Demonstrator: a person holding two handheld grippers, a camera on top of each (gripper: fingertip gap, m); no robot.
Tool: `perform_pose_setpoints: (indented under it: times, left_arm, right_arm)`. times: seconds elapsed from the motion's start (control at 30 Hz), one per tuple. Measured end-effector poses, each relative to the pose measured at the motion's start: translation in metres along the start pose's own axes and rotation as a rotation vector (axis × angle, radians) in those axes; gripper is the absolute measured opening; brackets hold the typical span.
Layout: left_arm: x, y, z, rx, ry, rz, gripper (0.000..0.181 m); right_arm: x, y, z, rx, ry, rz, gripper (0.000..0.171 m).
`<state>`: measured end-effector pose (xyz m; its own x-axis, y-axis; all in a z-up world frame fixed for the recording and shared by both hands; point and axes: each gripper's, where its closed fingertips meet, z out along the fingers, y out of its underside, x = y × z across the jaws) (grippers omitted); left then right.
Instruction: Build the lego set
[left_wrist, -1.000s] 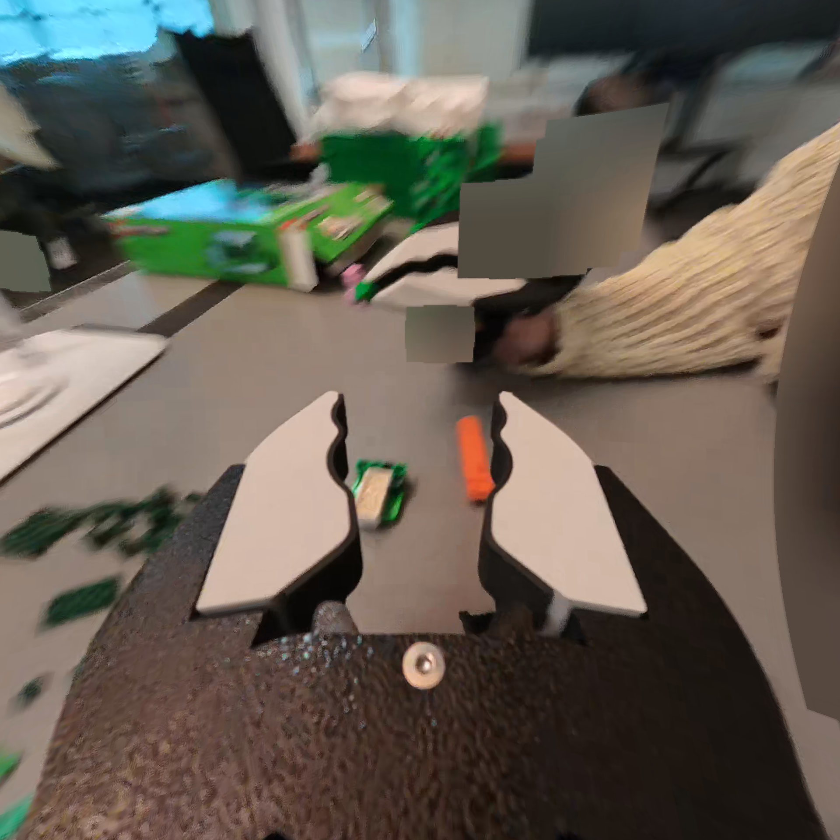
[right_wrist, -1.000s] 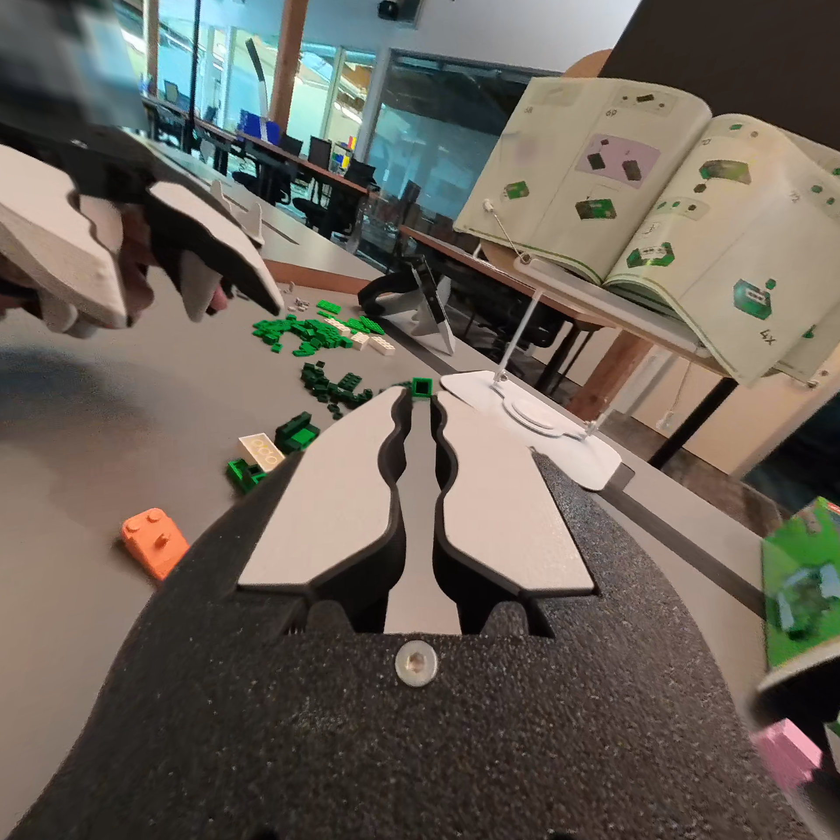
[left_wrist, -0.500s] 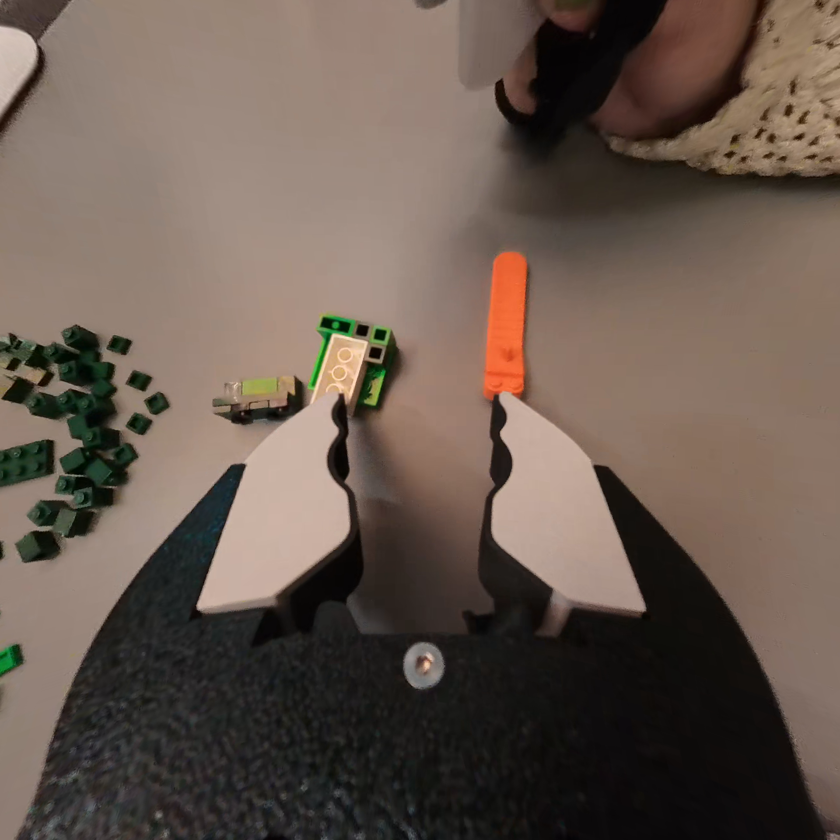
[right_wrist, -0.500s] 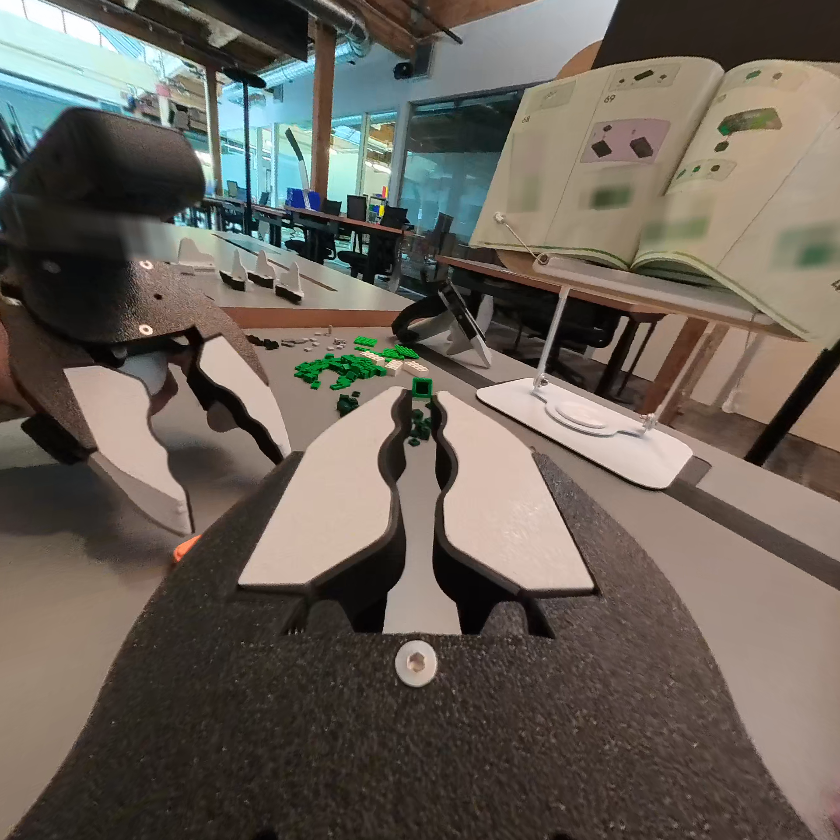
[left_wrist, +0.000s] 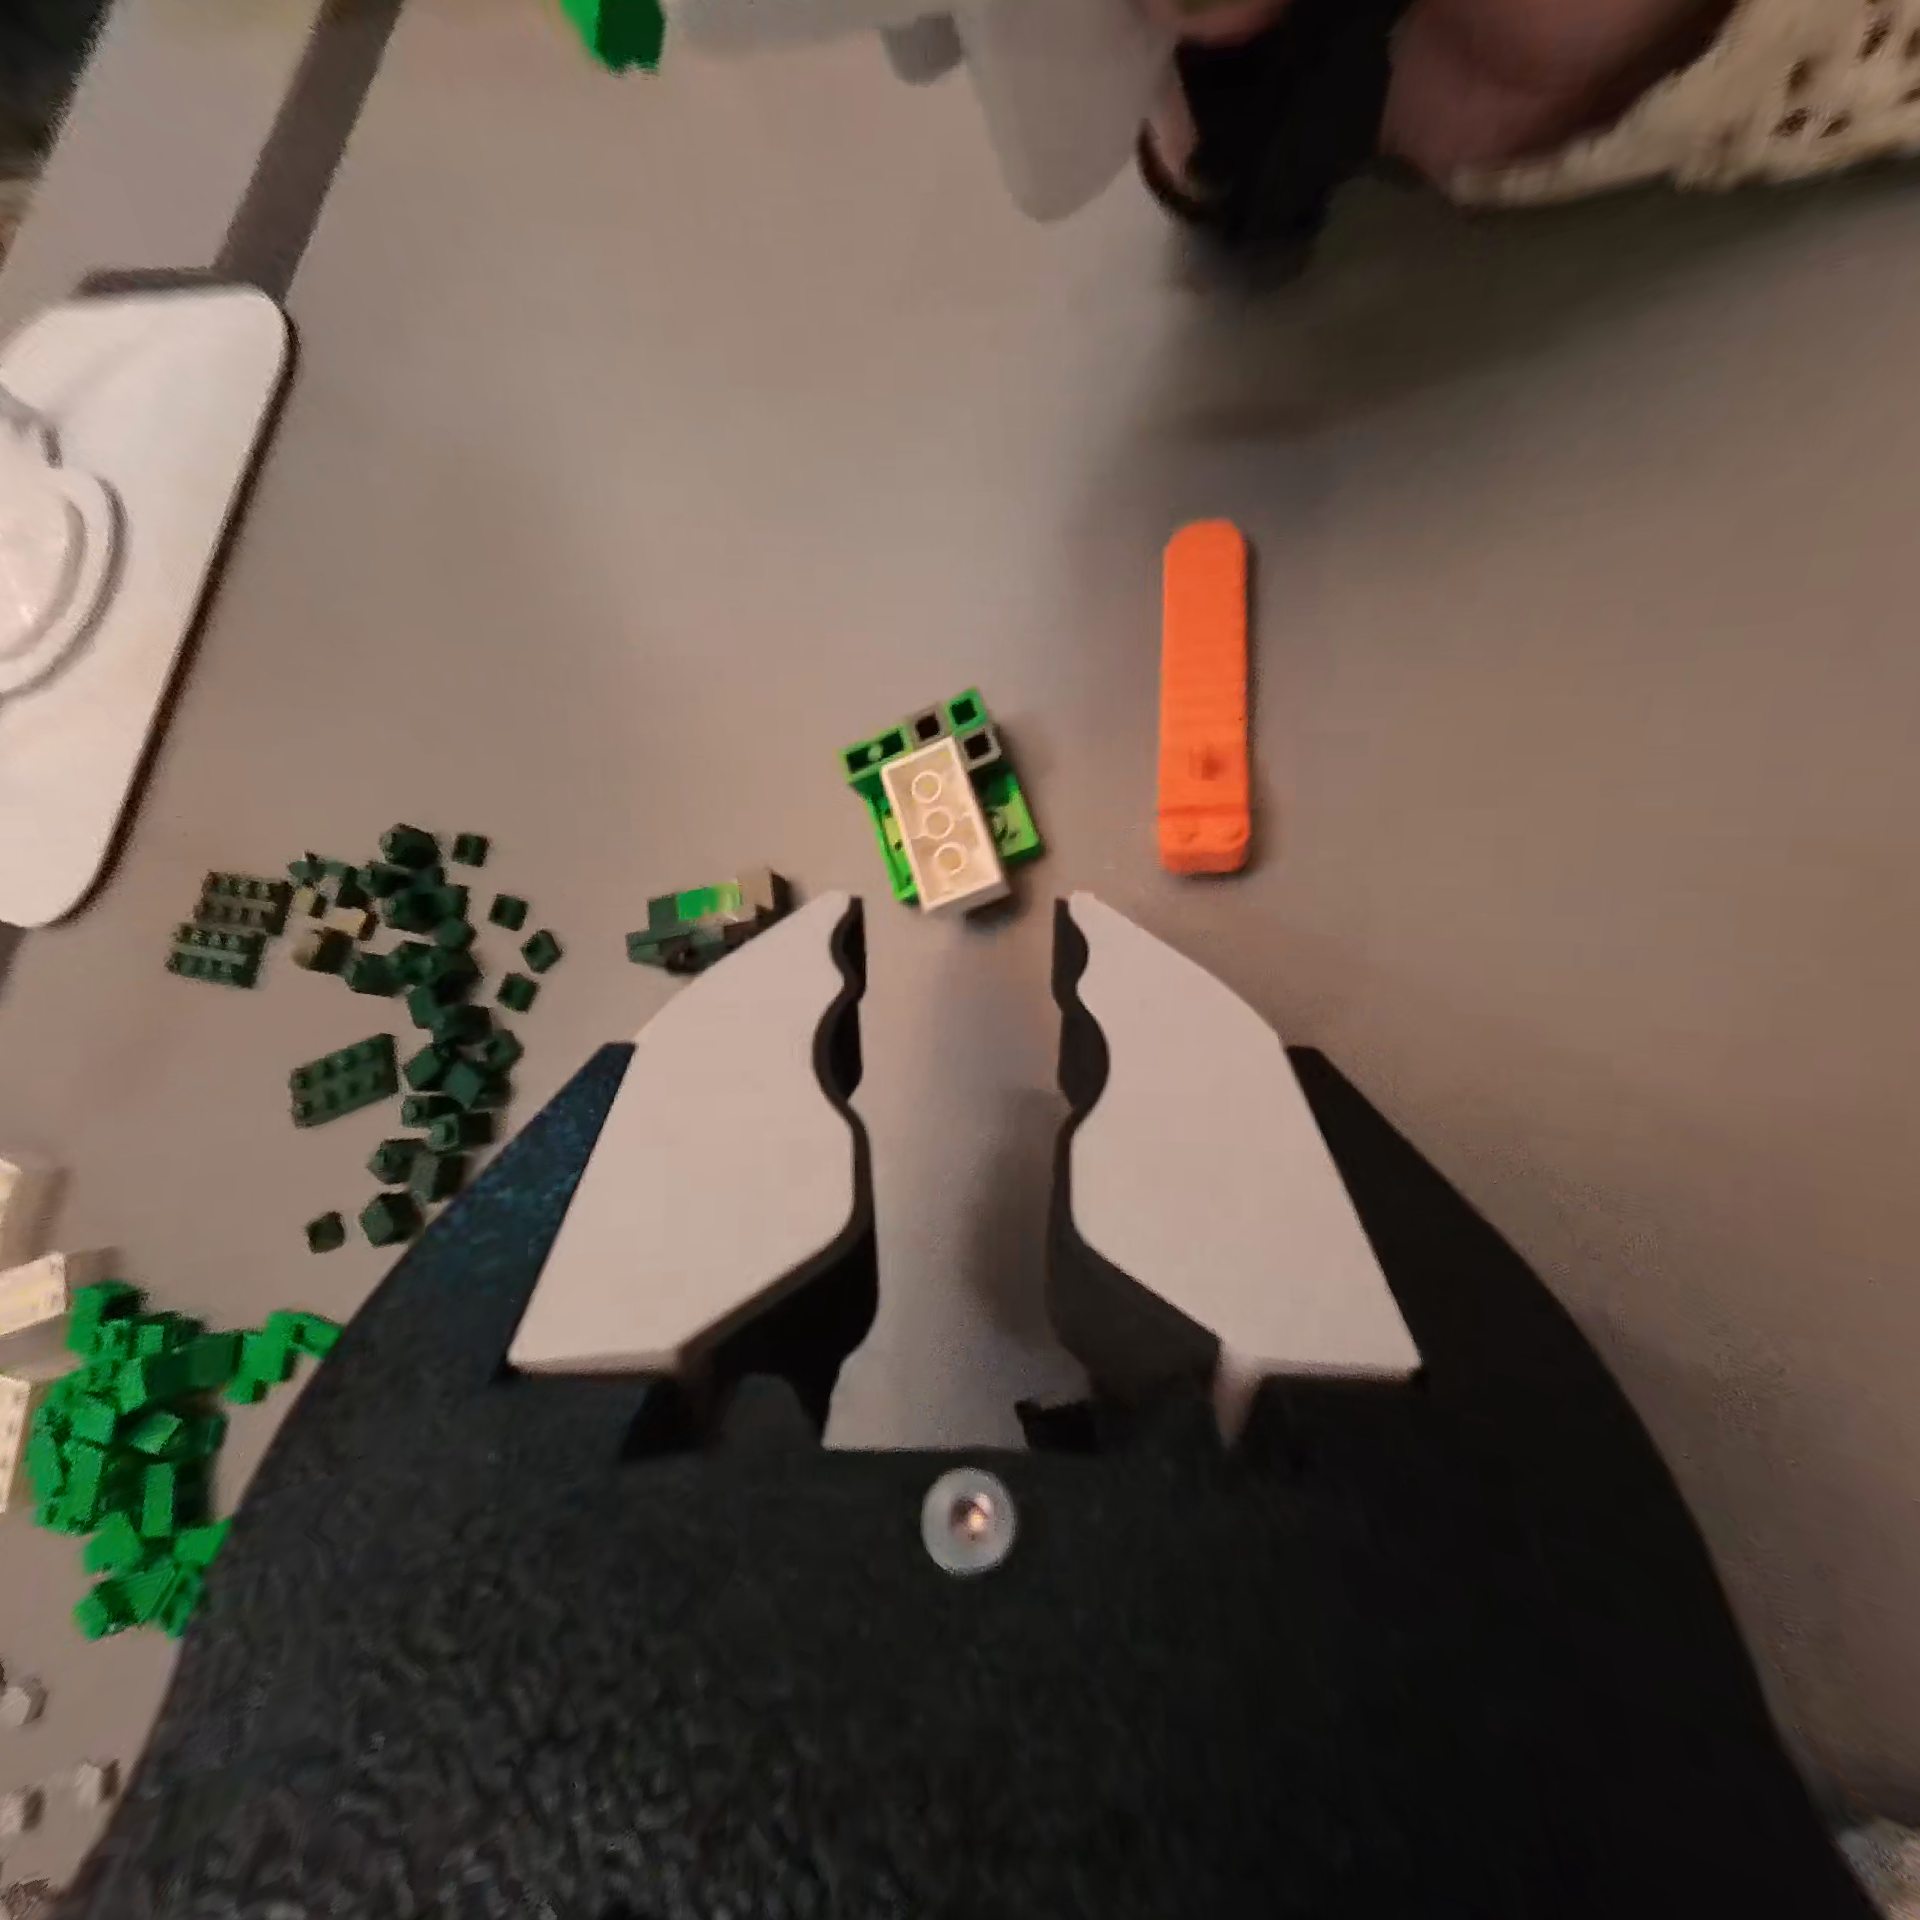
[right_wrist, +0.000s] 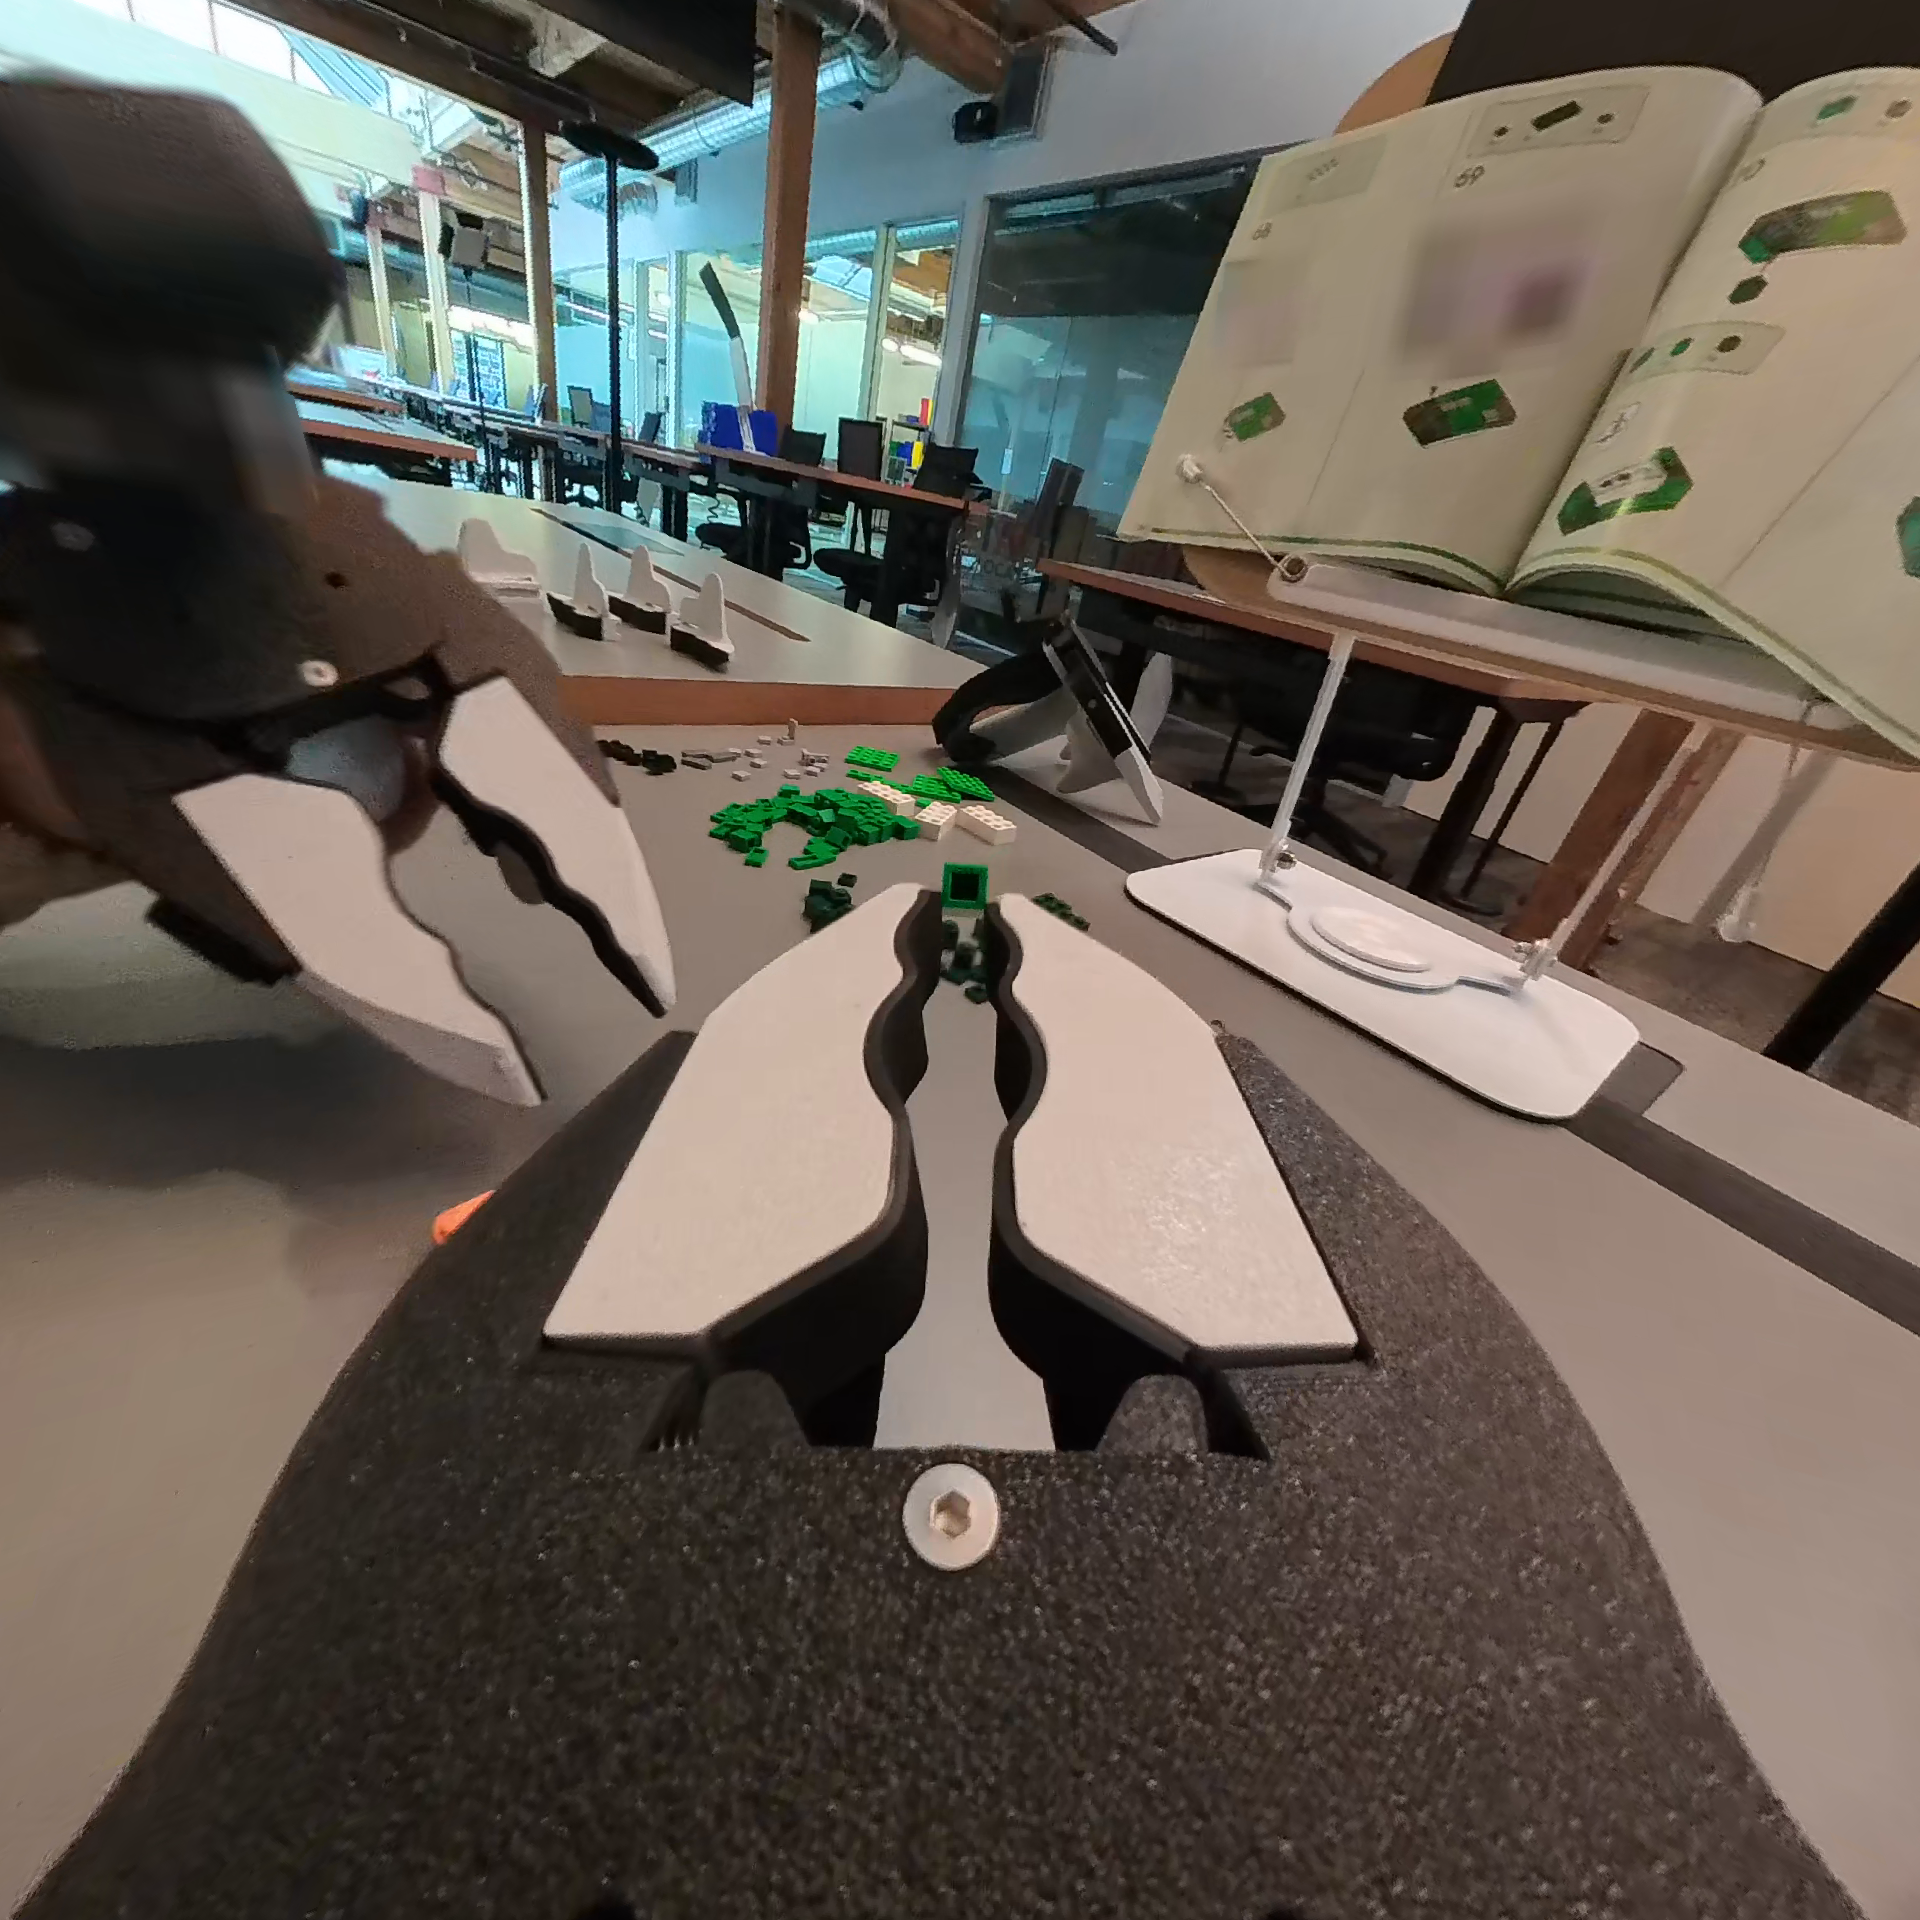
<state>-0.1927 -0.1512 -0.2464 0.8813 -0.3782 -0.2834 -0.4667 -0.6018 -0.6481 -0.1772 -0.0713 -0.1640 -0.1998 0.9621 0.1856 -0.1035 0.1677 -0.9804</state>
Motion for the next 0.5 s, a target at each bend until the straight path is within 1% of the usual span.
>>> perform_pose_setpoints:
  times: [0.03,0.07,0.1,0.13,0.23,0.33,0.37,0.43,0.5]
  left_arm:
    - [0.000,0.004,0.003,-0.040,0.051,-0.040,0.035]
    - [0.002,0.005,0.006,-0.061,0.117,-0.102,0.042]
    - [0.004,0.004,0.009,-0.065,0.159,-0.150,0.048]
    - [0.005,0.005,0.011,-0.069,0.177,-0.160,0.049]
    - [0.011,0.009,0.015,-0.081,0.179,-0.106,0.045]
    - [0.034,-0.012,0.009,0.057,0.299,-0.051,0.042]
    - [0.034,-0.014,0.007,0.073,0.301,-0.022,0.042]
    - [0.020,-0.013,0.005,0.078,0.237,0.070,0.050]
    - [0.011,-0.016,0.004,0.117,0.225,0.108,0.059]
  right_arm:
    - [0.000,0.000,0.000,-0.003,0.000,-0.003,0.007]
    - [0.000,0.001,0.001,-0.006,0.001,-0.006,0.007]
    - [0.000,0.001,0.001,-0.008,0.004,-0.008,0.007]
    - [0.001,0.001,0.001,-0.010,0.008,-0.008,0.007]
    - [0.004,0.002,0.002,-0.010,0.023,0.005,0.007]
    - [0.008,0.001,0.000,-0.002,0.040,0.026,0.007]
    - [0.009,0.000,-0.001,0.001,0.043,0.027,0.007]
    - [0.009,0.000,-0.002,0.002,0.044,0.023,0.007]
    - [0.009,-0.001,-0.002,0.006,0.043,0.012,0.007]
